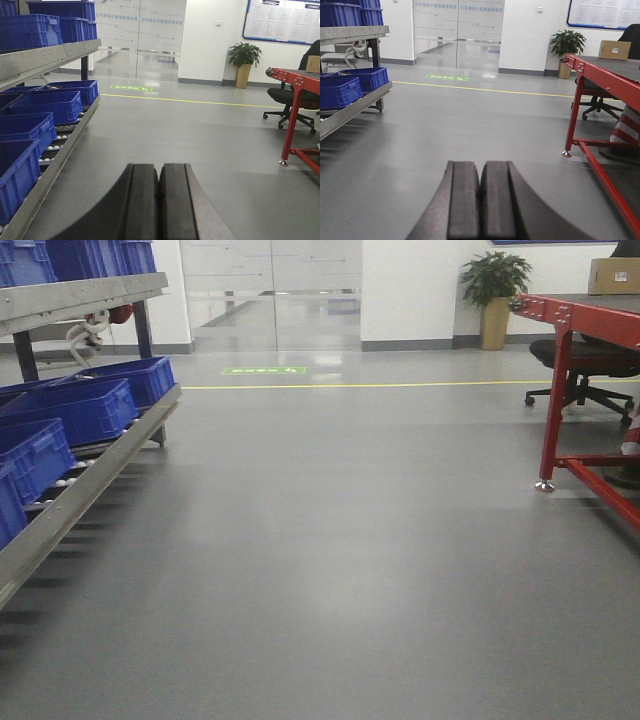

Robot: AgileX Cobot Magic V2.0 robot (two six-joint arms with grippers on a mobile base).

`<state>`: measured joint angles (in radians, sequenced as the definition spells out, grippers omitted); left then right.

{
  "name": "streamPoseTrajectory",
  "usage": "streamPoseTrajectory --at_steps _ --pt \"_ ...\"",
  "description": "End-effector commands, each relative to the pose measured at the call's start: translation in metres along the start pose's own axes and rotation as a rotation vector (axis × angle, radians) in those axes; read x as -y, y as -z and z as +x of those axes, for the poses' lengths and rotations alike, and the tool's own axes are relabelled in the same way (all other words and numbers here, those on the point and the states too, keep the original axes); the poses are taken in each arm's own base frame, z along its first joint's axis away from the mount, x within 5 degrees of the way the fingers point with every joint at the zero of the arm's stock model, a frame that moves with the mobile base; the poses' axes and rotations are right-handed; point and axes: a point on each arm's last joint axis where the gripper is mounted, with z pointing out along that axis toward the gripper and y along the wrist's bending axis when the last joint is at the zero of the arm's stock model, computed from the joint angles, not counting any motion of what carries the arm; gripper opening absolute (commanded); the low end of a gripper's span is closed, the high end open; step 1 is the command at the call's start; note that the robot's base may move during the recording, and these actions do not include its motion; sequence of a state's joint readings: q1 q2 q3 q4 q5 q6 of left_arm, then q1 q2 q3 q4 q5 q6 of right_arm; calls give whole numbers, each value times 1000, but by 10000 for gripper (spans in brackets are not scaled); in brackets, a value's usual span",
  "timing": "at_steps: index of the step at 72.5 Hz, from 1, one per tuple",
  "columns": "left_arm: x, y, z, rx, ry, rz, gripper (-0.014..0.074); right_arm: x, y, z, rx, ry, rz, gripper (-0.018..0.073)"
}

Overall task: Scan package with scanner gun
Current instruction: 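Drive the base forward and turn toward the red-framed table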

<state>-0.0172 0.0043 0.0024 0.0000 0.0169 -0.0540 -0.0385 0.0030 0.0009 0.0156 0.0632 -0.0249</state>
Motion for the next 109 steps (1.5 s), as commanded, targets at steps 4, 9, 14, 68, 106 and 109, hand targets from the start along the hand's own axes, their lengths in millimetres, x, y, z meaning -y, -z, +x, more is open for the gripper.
streamPoseTrajectory --at_steps 4,9,14,68,106,109 --pt "0 0 -3 23 0 8 -111 0 0 -2 23 -6 3 -153" --pt "0 0 -3 23 0 8 -111 0 0 -2 23 -6 3 -153" --pt "0 0 -3 23 0 8 -111 0 0 -2 23 -6 3 -153" --pt "0 0 -3 23 0 8 -111 0 0 -2 23 -6 3 -153" --pt "0 0 -3 23 0 8 -111 0 0 -2 23 -6 3 -153" --pt "0 0 -3 23 0 8 -111 0 0 -2 23 -6 3 -153"
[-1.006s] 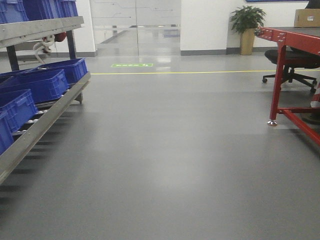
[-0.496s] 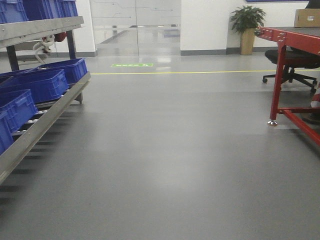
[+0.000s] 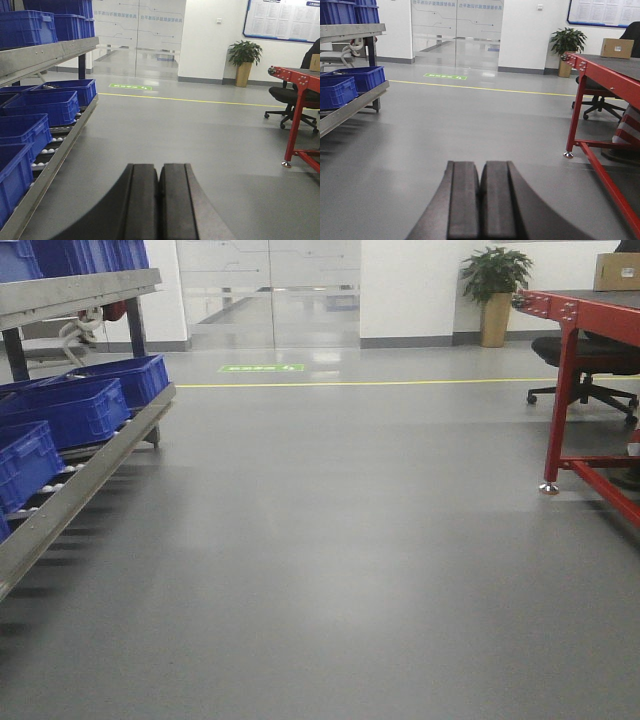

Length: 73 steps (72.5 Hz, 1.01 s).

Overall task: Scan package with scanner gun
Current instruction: 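Drive the base forward and turn toward the red-framed table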

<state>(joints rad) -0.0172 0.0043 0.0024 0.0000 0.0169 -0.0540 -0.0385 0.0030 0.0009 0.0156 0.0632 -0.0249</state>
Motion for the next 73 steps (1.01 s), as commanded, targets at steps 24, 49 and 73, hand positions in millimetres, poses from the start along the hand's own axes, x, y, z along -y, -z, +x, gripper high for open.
streamPoseTrajectory --at_steps 24,49,73 --pt "0 0 -3 23 0 8 -111 0 0 -2 23 -6 3 -153" --pt "0 0 -3 23 0 8 -111 0 0 -2 23 -6 1 -153" --pt "0 0 -3 23 0 6 -111 0 0 -2 23 -6 1 -153"
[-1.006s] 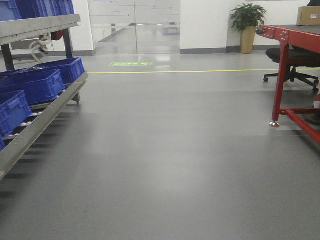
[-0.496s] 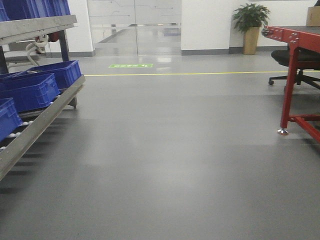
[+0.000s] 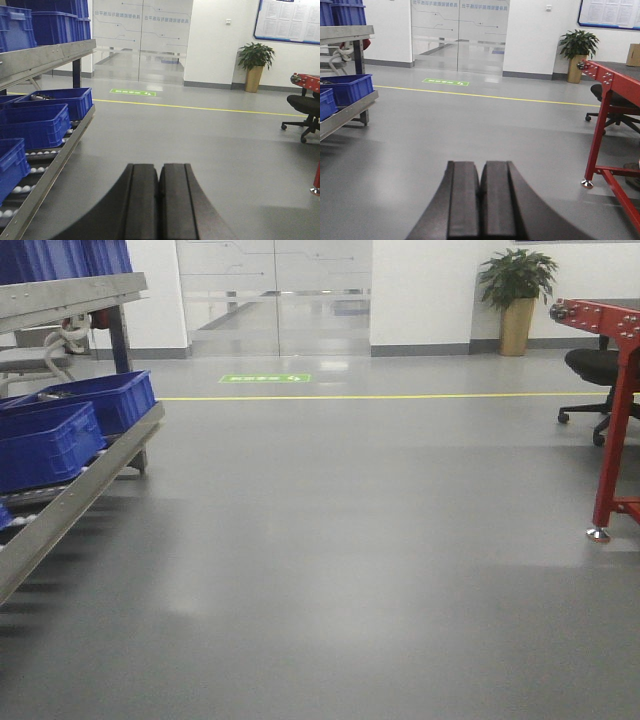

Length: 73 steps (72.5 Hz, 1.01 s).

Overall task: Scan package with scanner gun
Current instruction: 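Drive the base forward and turn toward the red-framed table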

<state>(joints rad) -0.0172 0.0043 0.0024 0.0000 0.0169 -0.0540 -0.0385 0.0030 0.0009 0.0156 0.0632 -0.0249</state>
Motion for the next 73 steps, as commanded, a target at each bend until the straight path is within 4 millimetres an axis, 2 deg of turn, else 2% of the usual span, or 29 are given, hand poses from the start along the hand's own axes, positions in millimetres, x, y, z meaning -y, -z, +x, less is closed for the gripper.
streamPoseTrajectory --at_steps 1,73 --pt "0 0 -3 23 0 6 -111 0 0 -2 23 -6 1 -153" --pt "0 0 -3 31 0 6 -111 0 0 -2 23 -6 1 -153"
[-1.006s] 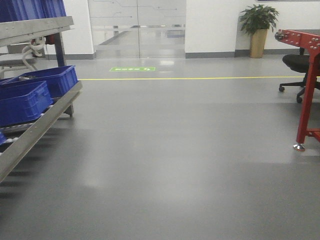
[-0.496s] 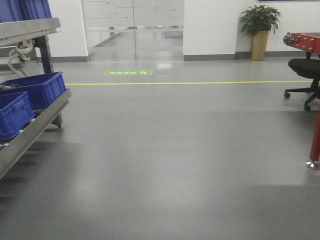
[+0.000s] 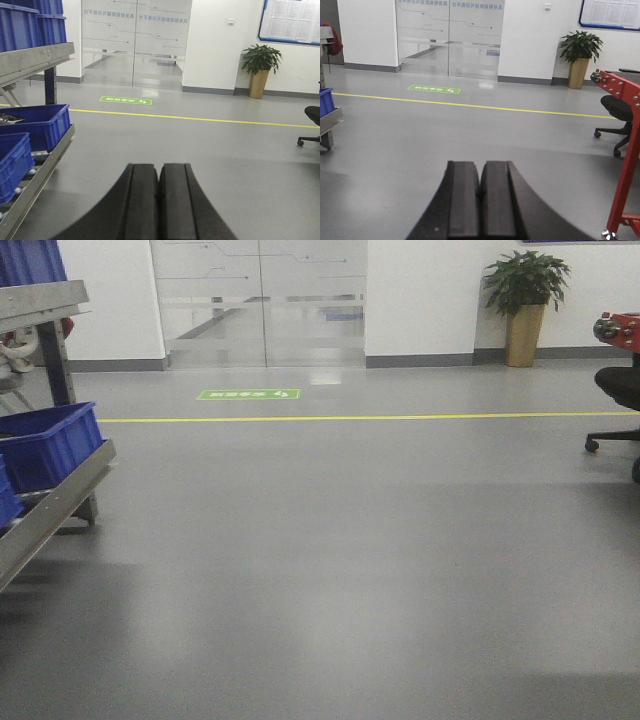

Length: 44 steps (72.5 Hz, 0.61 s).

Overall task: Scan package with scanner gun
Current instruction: 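Drive the base forward and turn toward the red-framed table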

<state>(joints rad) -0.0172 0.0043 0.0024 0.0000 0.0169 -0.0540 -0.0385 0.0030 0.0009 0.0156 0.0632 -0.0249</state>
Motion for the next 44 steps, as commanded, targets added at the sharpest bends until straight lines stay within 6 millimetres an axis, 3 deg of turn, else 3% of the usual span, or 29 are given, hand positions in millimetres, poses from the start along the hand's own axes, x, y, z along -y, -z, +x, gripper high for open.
streamPoseTrajectory --at_steps 1,44 --pt "0 0 -3 31 0 6 -111 0 0 -2 23 -6 1 -153" --pt "0 0 -3 33 0 6 -111 0 0 -2 23 -6 1 -153"
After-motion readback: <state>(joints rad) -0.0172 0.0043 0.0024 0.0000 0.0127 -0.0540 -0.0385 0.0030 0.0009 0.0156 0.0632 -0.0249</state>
